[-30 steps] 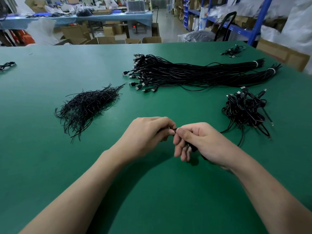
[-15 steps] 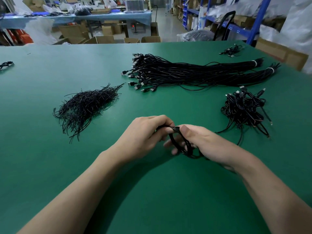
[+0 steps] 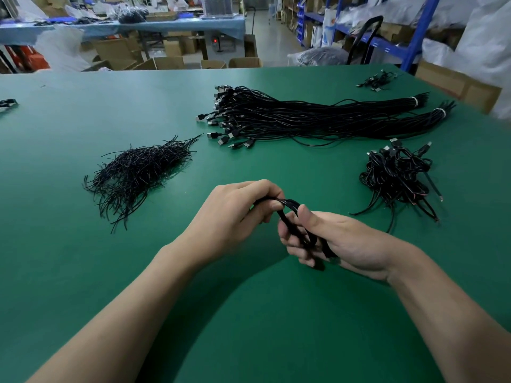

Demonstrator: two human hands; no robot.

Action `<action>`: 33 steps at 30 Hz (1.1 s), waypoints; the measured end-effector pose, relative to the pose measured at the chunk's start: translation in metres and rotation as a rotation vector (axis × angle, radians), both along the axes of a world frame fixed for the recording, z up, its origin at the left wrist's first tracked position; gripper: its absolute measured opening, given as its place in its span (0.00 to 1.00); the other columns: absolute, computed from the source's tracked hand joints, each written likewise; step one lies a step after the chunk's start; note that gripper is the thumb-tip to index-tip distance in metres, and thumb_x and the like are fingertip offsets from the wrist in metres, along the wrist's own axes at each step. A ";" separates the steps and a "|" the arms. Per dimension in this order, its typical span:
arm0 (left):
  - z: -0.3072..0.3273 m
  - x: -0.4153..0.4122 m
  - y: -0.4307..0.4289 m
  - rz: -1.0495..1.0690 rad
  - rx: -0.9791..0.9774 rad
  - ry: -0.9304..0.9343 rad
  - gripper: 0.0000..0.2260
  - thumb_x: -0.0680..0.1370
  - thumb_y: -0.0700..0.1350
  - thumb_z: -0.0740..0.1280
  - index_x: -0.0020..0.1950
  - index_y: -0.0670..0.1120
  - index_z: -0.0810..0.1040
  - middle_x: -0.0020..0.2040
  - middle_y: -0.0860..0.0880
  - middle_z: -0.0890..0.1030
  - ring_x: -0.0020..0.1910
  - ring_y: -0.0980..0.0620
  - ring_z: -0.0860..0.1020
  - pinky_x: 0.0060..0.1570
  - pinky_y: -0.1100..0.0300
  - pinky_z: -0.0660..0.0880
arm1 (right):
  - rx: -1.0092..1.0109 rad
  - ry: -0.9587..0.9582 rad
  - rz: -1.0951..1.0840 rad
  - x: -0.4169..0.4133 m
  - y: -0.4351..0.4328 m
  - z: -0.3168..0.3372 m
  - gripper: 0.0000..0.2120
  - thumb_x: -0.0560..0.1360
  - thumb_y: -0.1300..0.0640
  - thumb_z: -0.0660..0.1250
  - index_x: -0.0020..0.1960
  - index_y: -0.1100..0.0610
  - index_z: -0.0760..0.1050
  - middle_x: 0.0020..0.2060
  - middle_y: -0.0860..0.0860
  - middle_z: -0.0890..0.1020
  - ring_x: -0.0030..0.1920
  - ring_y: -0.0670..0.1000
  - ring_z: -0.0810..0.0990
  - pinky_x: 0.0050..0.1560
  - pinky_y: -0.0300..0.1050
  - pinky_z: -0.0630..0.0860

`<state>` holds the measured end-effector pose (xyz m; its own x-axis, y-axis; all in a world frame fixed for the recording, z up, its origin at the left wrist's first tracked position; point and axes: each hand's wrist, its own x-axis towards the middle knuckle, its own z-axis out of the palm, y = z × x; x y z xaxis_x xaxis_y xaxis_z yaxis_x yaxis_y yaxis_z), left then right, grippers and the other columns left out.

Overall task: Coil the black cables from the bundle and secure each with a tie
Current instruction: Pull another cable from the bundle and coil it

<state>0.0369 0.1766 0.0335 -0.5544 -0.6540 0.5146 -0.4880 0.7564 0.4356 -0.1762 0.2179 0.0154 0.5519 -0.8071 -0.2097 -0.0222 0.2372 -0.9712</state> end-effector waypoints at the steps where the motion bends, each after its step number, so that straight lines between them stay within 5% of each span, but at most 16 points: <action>1: 0.000 0.000 0.000 -0.002 -0.002 0.002 0.05 0.82 0.44 0.65 0.51 0.45 0.80 0.35 0.58 0.76 0.34 0.56 0.74 0.38 0.61 0.73 | 0.006 -0.014 0.001 -0.001 0.001 0.000 0.23 0.80 0.38 0.57 0.54 0.58 0.75 0.42 0.51 0.77 0.39 0.50 0.75 0.39 0.42 0.72; 3: 0.000 -0.001 0.000 -0.003 -0.005 0.000 0.06 0.82 0.45 0.65 0.51 0.45 0.80 0.35 0.59 0.76 0.33 0.57 0.74 0.38 0.61 0.72 | 0.036 -0.035 0.028 -0.002 0.002 0.002 0.21 0.81 0.39 0.56 0.52 0.57 0.71 0.39 0.53 0.78 0.32 0.51 0.75 0.32 0.41 0.71; 5: -0.001 -0.001 0.000 -0.007 0.002 0.002 0.06 0.82 0.46 0.64 0.51 0.46 0.80 0.35 0.60 0.75 0.34 0.60 0.73 0.38 0.62 0.72 | 0.054 -0.047 0.056 -0.002 0.001 0.004 0.18 0.82 0.40 0.55 0.48 0.55 0.69 0.32 0.51 0.70 0.25 0.46 0.65 0.25 0.38 0.62; 8: -0.003 -0.001 -0.001 -0.024 0.022 -0.003 0.06 0.82 0.46 0.64 0.51 0.46 0.79 0.36 0.62 0.75 0.35 0.61 0.73 0.39 0.64 0.71 | -0.022 0.009 0.037 -0.001 -0.001 0.004 0.17 0.84 0.43 0.53 0.44 0.55 0.65 0.30 0.49 0.61 0.25 0.46 0.56 0.25 0.37 0.55; 11: -0.003 0.002 -0.005 -0.027 -0.022 -0.106 0.06 0.82 0.45 0.66 0.53 0.45 0.80 0.42 0.59 0.79 0.41 0.54 0.77 0.46 0.54 0.75 | -0.158 0.177 -0.050 0.007 -0.001 0.003 0.17 0.84 0.45 0.53 0.43 0.55 0.63 0.30 0.47 0.62 0.27 0.46 0.58 0.27 0.37 0.56; 16: -0.001 0.008 -0.002 -0.101 0.051 -0.311 0.12 0.82 0.51 0.63 0.63 0.50 0.75 0.55 0.55 0.80 0.53 0.54 0.77 0.57 0.53 0.73 | -0.772 1.156 -0.104 0.016 -0.001 0.007 0.11 0.85 0.43 0.52 0.52 0.49 0.67 0.35 0.47 0.76 0.36 0.53 0.75 0.36 0.51 0.66; 18: -0.001 0.005 0.001 -0.057 0.163 -0.365 0.16 0.82 0.59 0.54 0.61 0.54 0.74 0.54 0.58 0.78 0.51 0.56 0.76 0.56 0.54 0.74 | -0.861 1.346 -0.091 0.022 -0.003 0.007 0.10 0.85 0.47 0.51 0.55 0.52 0.67 0.41 0.52 0.81 0.41 0.59 0.78 0.37 0.52 0.65; 21: -0.005 -0.004 0.001 -0.016 0.297 -0.433 0.27 0.82 0.65 0.45 0.47 0.48 0.74 0.44 0.52 0.77 0.45 0.51 0.76 0.52 0.50 0.73 | -0.952 1.516 0.008 0.033 -0.005 0.006 0.05 0.83 0.58 0.54 0.49 0.53 0.60 0.33 0.49 0.72 0.30 0.53 0.67 0.31 0.51 0.59; 25: -0.011 0.000 -0.005 -0.060 0.462 -0.364 0.23 0.84 0.60 0.49 0.45 0.44 0.73 0.41 0.46 0.78 0.42 0.47 0.75 0.51 0.47 0.73 | -0.937 1.448 0.056 0.033 -0.010 0.015 0.10 0.85 0.48 0.52 0.48 0.52 0.60 0.35 0.49 0.72 0.35 0.54 0.68 0.36 0.51 0.61; 29: -0.011 -0.003 -0.005 -0.081 0.409 -0.284 0.19 0.85 0.58 0.51 0.41 0.49 0.69 0.36 0.49 0.75 0.37 0.48 0.73 0.44 0.46 0.73 | -0.841 1.305 0.091 0.022 -0.015 0.035 0.16 0.82 0.39 0.56 0.45 0.51 0.66 0.33 0.45 0.71 0.38 0.51 0.71 0.40 0.49 0.65; 33: -0.015 -0.011 -0.003 -0.031 0.301 -0.165 0.19 0.83 0.60 0.51 0.38 0.52 0.65 0.32 0.52 0.70 0.34 0.50 0.69 0.39 0.48 0.70 | -0.584 0.856 0.055 -0.001 -0.023 0.047 0.10 0.79 0.44 0.67 0.43 0.48 0.76 0.30 0.45 0.78 0.29 0.41 0.72 0.32 0.36 0.69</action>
<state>0.0259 0.1735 0.0186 -0.6358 -0.7447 0.2031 -0.5496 0.6215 0.5583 -0.1775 0.1946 0.0621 0.4414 -0.8873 -0.1337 -0.7558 -0.2873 -0.5885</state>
